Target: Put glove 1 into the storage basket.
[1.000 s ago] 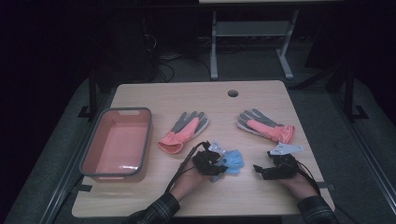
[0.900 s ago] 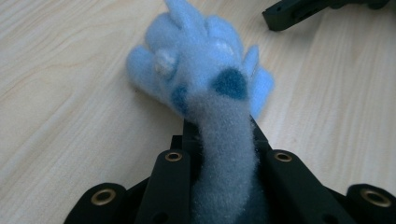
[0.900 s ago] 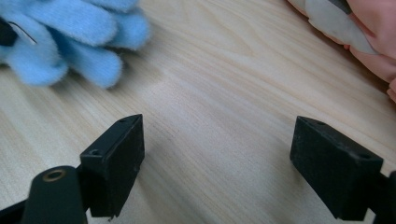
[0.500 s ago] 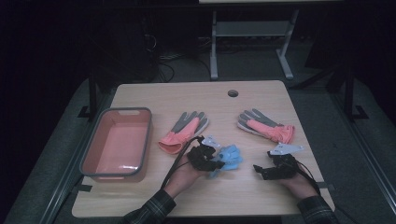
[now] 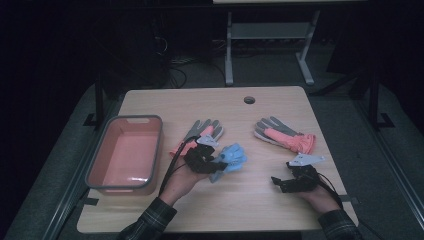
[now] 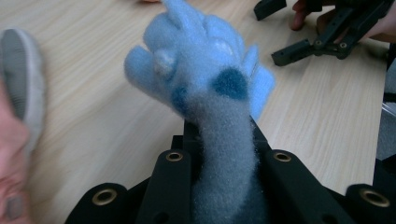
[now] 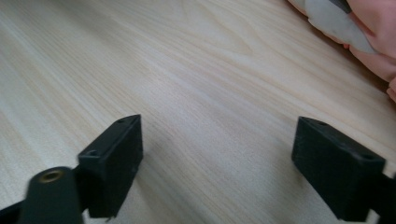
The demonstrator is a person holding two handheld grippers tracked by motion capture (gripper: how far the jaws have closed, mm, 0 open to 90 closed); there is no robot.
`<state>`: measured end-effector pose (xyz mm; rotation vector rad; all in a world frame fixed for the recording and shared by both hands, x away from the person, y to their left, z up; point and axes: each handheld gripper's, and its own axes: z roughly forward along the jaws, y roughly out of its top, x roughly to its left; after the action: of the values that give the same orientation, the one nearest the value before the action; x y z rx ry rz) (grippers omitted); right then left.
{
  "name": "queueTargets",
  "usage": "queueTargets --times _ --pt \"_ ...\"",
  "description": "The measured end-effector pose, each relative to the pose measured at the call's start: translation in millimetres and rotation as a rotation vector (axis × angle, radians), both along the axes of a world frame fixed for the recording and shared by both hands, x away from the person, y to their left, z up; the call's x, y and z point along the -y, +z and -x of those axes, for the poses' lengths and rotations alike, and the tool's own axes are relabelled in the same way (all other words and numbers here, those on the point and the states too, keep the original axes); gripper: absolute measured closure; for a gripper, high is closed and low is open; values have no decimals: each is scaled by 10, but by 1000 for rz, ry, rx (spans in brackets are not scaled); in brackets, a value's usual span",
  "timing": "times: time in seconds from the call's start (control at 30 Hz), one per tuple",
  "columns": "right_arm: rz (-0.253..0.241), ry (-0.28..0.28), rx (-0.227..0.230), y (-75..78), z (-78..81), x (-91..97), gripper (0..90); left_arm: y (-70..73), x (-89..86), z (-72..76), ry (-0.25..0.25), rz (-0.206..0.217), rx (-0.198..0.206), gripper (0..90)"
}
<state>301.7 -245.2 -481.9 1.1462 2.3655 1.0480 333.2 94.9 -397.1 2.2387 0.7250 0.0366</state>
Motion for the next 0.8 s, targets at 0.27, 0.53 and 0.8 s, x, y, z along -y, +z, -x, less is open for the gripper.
queueTargets --times 0.27,0.53,0.8 --pt "4 -6 -3 -2 -5 -2 140 131 -218 -30 46 14 10 776" --pt "16 13 -12 -5 0 -12 87 288 -533 -70 117 28 23 777" --pt "14 10 -16 -5 0 -17 76 406 -850 -97 186 36 39 777"
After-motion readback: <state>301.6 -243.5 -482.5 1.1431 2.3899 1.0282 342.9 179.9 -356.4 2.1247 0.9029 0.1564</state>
